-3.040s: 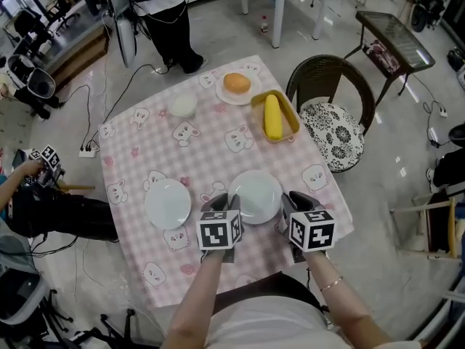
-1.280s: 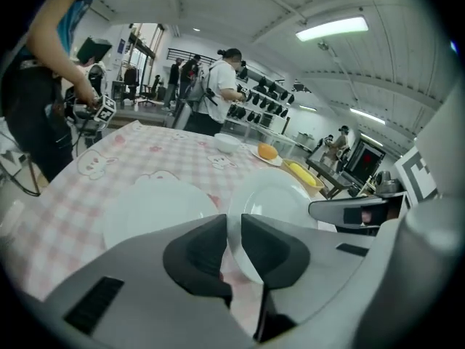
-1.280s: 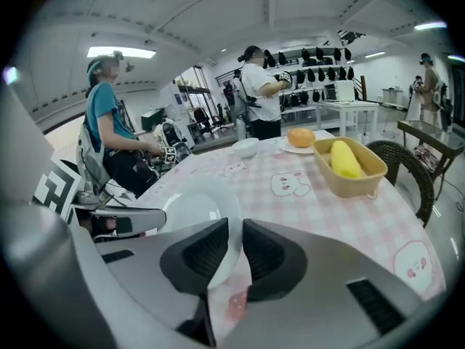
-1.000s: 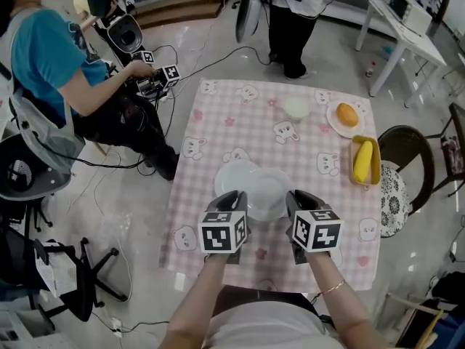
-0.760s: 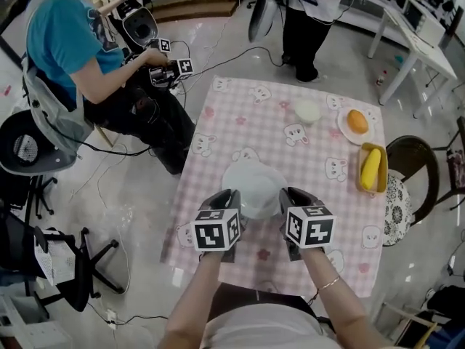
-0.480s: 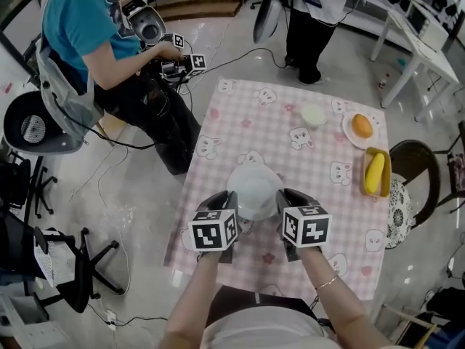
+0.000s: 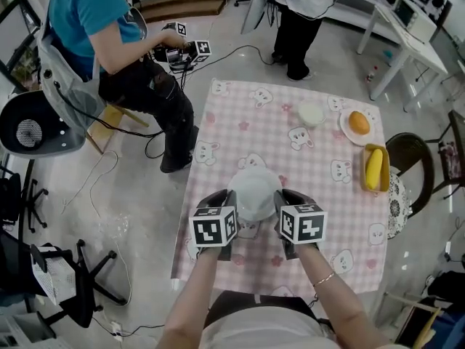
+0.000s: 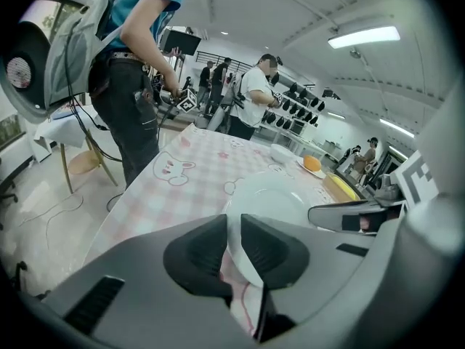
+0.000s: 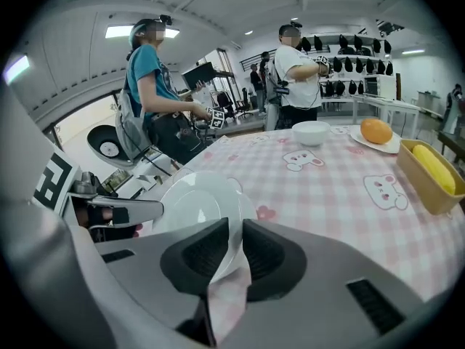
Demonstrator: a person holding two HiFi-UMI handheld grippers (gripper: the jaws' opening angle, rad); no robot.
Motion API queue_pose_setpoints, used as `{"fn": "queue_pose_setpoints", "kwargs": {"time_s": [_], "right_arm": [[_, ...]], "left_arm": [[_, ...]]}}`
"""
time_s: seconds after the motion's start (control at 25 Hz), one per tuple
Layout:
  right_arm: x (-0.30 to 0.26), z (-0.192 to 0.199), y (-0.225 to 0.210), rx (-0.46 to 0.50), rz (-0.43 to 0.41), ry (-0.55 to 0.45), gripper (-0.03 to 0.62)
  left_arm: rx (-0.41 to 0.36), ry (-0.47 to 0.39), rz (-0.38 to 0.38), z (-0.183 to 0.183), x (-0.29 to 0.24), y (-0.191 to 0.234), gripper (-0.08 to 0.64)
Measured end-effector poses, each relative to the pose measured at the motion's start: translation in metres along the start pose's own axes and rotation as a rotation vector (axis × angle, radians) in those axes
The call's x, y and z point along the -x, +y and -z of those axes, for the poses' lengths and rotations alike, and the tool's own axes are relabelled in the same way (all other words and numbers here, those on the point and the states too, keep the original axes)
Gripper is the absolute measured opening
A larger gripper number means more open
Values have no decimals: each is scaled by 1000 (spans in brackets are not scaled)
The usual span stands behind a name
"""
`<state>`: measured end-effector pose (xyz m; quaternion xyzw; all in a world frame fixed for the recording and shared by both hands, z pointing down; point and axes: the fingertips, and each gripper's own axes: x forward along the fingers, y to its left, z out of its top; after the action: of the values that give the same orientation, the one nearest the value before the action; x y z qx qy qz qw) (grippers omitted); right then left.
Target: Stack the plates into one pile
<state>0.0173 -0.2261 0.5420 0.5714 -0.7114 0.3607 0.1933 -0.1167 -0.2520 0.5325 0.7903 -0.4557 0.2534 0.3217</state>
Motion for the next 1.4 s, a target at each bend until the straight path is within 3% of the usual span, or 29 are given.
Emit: {"fn": "queue_pose_setpoints", "kwargs": {"time_s": [0.64,1.16,1.4], "right_arm": [[-17,10,-13,11,94,31,78],[-16,9,-13,31,110,3,80],[-11,6,-12,5,120,-58,80]], "left_arm": [[-74,63,23,1,-31,3,80],[-83,54,33,0,-31,3,81],[-85,17,22,-3,-24,9,98]]}}
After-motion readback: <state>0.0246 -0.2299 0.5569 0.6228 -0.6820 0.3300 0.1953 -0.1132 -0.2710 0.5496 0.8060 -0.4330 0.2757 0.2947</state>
